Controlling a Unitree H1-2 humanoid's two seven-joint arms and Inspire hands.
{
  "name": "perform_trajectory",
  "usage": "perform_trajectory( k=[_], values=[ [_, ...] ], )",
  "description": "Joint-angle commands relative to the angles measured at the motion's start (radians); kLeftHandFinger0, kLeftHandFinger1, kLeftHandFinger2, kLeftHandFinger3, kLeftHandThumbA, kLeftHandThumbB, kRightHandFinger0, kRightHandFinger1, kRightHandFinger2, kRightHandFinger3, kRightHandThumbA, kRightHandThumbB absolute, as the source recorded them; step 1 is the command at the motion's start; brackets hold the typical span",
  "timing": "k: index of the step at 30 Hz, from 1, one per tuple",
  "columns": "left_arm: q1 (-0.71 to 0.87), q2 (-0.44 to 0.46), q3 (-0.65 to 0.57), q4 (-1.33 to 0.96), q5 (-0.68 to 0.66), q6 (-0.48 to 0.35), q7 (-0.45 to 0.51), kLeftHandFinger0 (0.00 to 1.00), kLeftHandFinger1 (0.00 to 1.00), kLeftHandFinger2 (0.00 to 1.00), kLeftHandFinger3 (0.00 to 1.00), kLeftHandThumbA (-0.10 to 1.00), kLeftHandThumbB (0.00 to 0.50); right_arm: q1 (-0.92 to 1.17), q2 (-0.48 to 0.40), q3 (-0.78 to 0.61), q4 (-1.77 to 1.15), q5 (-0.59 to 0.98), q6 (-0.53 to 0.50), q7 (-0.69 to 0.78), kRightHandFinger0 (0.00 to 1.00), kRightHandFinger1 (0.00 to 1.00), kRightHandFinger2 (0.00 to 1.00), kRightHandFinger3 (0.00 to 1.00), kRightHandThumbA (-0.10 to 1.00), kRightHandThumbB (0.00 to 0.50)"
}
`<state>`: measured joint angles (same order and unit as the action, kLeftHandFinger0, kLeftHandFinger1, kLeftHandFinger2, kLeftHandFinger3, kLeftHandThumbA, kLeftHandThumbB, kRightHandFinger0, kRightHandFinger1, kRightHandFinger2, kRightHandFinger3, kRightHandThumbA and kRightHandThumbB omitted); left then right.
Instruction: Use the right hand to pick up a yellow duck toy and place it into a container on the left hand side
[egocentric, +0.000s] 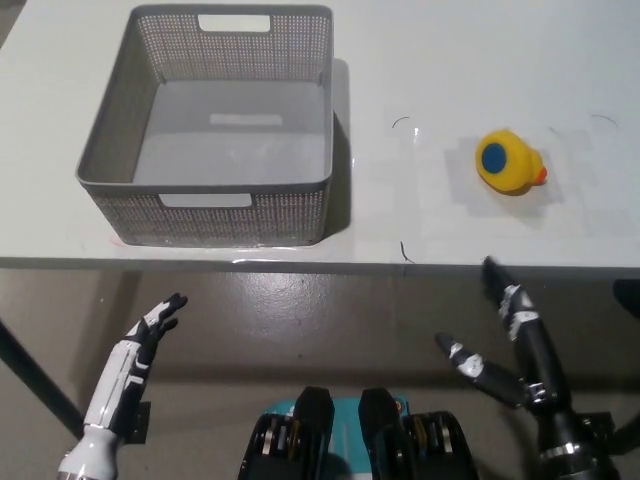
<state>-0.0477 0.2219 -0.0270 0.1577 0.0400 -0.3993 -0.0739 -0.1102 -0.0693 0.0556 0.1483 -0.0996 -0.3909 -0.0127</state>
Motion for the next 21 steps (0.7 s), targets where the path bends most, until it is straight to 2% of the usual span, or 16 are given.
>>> perform_trajectory(
  k=[1,2,3,7,8,10,13,15,16,17,19,21],
  values=[
    [-0.024,0.023,-0.023,-0.067,-0.045,-0.006,-0.067,1.00,1.00,1.00,1.00,1.00,0.342,-0.010,-0.025,-0.065,-0.135,-0.057,-0.076,-0.062,0.96,0.99,1.00,1.00,0.79,0.223],
    [-0.026,0.022,-0.025,-0.069,-0.048,-0.011,-0.069,1.00,1.00,1.00,1.00,1.00,0.341,-0.015,-0.029,-0.077,-0.151,-0.053,-0.079,-0.065,0.95,0.98,1.00,1.00,0.79,0.223],
    [-0.030,0.020,-0.028,-0.069,-0.049,-0.014,-0.072,1.00,1.00,1.00,1.00,1.00,0.317,-0.017,-0.029,-0.098,-0.183,-0.067,-0.068,-0.077,0.94,0.98,1.00,1.00,0.79,0.229],
    [-0.031,0.010,-0.034,-0.088,-0.051,0.015,-0.075,1.00,1.00,1.00,1.00,1.00,0.319,-0.042,-0.038,-0.153,-0.271,-0.085,-0.018,-0.094,0.95,1.00,1.00,1.00,0.82,0.245],
    [-0.032,0.008,-0.036,-0.088,-0.058,0.013,-0.079,1.00,1.00,1.00,1.00,1.00,0.307,-0.062,-0.042,-0.164,-0.275,-0.061,-0.026,-0.092,0.96,1.00,1.00,1.00,0.78,0.239],
    [-0.030,0.007,-0.038,-0.094,-0.062,0.022,-0.083,1.00,1.00,1.00,1.00,1.00,0.310,-0.086,-0.050,-0.178,-0.297,-0.067,0.013,-0.088,1.00,1.00,1.00,1.00,0.78,0.250],
    [-0.024,-0.001,-0.040,-0.103,-0.068,0.043,-0.085,1.00,1.00,1.00,1.00,1.00,0.326,-0.131,-0.088,-0.185,-0.340,-0.087,0.139,-0.048,1.00,1.00,1.00,1.00,0.80,0.260],
    [-0.018,-0.003,-0.040,-0.103,-0.075,0.045,-0.089,1.00,1.00,1.00,1.00,1.00,0.327,-0.178,-0.154,-0.165,-0.359,-0.107,0.255,0.024,1.00,1.00,1.00,1.00,0.90,0.298],
    [-0.015,-0.004,-0.039,-0.104,-0.084,0.049,-0.093,1.00,1.00,1.00,1.00,1.00,0.335,-0.213,-0.199,-0.152,-0.351,-0.139,0.309,0.063,1.00,1.00,1.00,1.00,0.96,0.334],
    [-0.015,-0.004,-0.038,-0.102,-0.082,0.046,-0.093,1.00,1.00,1.00,1.00,1.00,0.339,-0.247,-0.230,-0.143,-0.343,-0.164,0.369,0.092,1.00,1.00,1.00,1.00,1.00,0.399],
    [-0.013,-0.005,-0.034,-0.093,-0.088,0.042,-0.097,1.00,1.00,1.00,1.00,1.00,0.350,-0.330,-0.305,-0.108,-0.313,-0.238,0.480,0.158,1.00,1.00,1.00,1.00,1.00,0.449],
    [-0.010,-0.007,-0.032,-0.086,-0.087,0.035,-0.096,1.00,1.00,1.00,1.00,1.00,0.353,-0.409,-0.348,-0.075,-0.248,-0.276,0.501,0.186,1.00,1.00,1.00,1.00,1.00,0.482]
  ],
)
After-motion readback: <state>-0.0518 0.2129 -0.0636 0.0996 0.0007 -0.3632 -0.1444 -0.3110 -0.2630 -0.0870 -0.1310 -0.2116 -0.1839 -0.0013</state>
